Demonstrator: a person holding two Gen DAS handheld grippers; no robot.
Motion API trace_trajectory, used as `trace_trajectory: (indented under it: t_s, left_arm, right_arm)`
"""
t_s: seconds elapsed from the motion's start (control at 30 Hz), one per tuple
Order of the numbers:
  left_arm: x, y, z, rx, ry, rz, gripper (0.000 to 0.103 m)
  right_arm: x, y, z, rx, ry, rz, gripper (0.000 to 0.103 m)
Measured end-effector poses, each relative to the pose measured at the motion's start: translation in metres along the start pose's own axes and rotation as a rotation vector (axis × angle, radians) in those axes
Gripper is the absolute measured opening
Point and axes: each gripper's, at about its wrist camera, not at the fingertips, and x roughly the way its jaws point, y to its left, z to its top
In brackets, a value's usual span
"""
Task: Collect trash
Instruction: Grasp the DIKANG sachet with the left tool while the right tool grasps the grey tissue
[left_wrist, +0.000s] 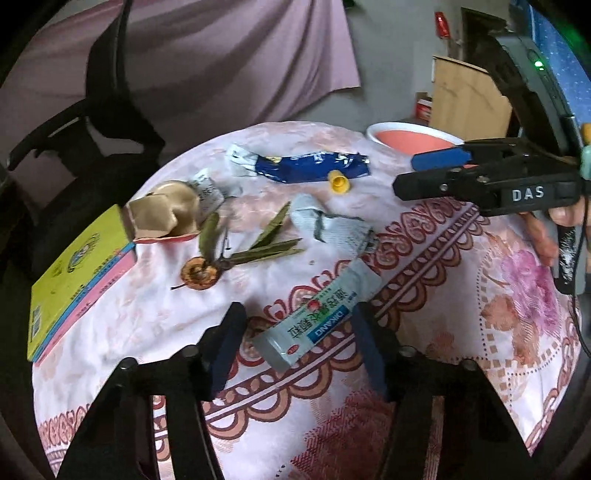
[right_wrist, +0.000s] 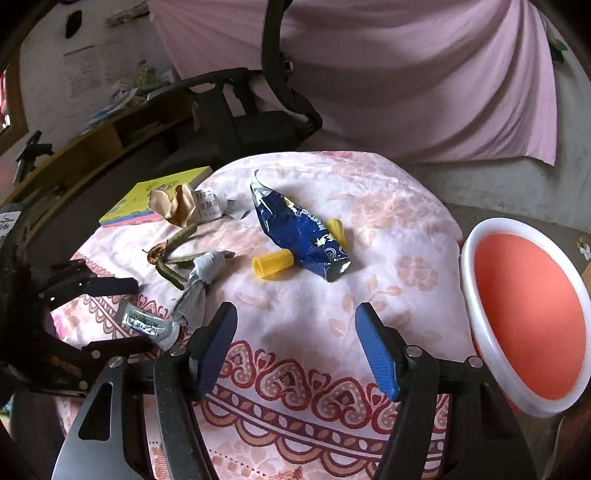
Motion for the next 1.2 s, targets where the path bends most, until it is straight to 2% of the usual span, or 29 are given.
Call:
trace_trajectory:
  t_s: [0.03,0.13,0.23,0.37,0.53,0.67,0.77,0.97,1.07,1.2]
  left_arm:
    - [-0.001,0.0,0.0,-0.001,-0.001,-0.008,0.041]
    - [-0.001,-0.002,-0.002,-0.012,-0.003,-0.013,0.03]
    - [-0.002,-0.003,-0.003,-0.044,-0.006,-0.007,0.026]
    - [-0.007,-0.002,-0.006,-0.138,-0.014,0.005,0.023]
    - [-0.02,-0.003,-0.016,-0.268,-0.035,0.059,0.022]
    - [-0.038,0.0,-0.035,-0.418,-0.072,0.096,0.022]
    - [-0.046,0.004,-0.042,-0.487,-0.093,0.15,0.022]
    - [-0.053,0.022,-0.046,-0.626,-0.104,0.18,0.022]
    - [-0.056,0.024,-0.048,-0.639,-0.101,0.171,0.022]
    - [-0.055,0.021,-0.045,-0.609,-0.088,0.17,0.023]
  right_arm:
    - [0.001,0.0,0.0,0.001,0.002,0.001,0.065]
    - [0.001,0.001,0.001,-0.007,0.0,0.007,0.065]
    - [0.001,0.004,0.001,-0.02,-0.002,0.004,0.065]
    - [0.001,0.007,0.002,-0.023,-0.008,0.008,0.065]
    - [0.003,0.012,0.004,-0.007,-0.013,0.055,0.06]
    - [0.007,0.02,0.007,0.003,-0.012,0.105,0.054]
    - [0.013,0.032,0.01,0.003,-0.006,0.132,0.051]
    - [0.03,0.045,0.02,0.026,0.003,0.157,0.042]
    - [0.041,0.049,0.025,0.033,0.02,0.145,0.036]
    - [0.055,0.052,0.026,0.029,0.064,0.13,0.026]
